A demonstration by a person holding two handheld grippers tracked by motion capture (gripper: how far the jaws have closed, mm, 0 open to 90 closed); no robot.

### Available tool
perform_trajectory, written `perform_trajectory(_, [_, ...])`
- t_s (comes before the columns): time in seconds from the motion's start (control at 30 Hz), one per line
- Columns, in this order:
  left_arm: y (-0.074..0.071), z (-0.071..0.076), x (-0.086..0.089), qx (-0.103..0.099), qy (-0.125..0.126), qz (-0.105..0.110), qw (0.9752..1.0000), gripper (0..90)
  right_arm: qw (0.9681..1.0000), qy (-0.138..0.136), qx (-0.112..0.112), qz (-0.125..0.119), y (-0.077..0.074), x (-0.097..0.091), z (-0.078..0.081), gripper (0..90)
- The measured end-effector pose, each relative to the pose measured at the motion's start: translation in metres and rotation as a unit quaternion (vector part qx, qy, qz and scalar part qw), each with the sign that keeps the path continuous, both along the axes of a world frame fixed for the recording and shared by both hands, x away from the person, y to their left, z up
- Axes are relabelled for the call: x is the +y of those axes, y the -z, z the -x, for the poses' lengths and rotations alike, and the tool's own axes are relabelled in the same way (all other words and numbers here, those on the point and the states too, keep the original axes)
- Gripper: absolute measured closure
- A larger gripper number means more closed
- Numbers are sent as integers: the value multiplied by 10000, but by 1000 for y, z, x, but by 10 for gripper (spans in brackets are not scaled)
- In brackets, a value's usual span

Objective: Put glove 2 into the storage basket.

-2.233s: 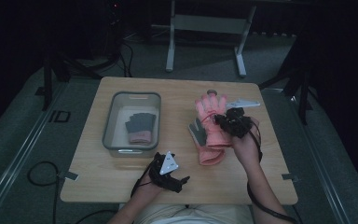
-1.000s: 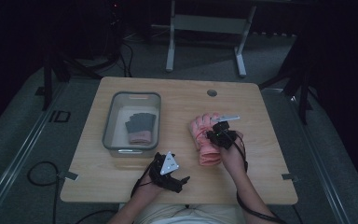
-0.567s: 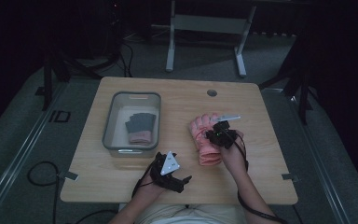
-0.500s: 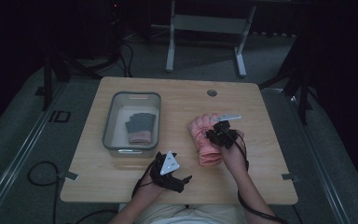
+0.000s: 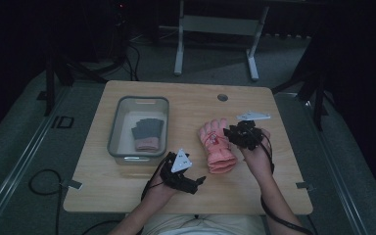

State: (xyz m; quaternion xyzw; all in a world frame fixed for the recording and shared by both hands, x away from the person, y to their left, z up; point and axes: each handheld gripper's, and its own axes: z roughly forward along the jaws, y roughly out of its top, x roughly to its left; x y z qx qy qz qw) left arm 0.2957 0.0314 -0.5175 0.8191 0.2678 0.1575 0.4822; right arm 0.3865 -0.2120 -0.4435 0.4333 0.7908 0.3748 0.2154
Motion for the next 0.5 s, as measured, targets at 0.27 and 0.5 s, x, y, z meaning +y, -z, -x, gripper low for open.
perform_trajectory(0.27, [-29,-27,-10,-114,-99,47,9999,49,9998,-159,20,68,-8,-22,-10,658])
perform_trajectory(0.5, [-42,-55,-23,1,-344,58,9994,51,9994,-333,43,37,-6,-27,-13,684])
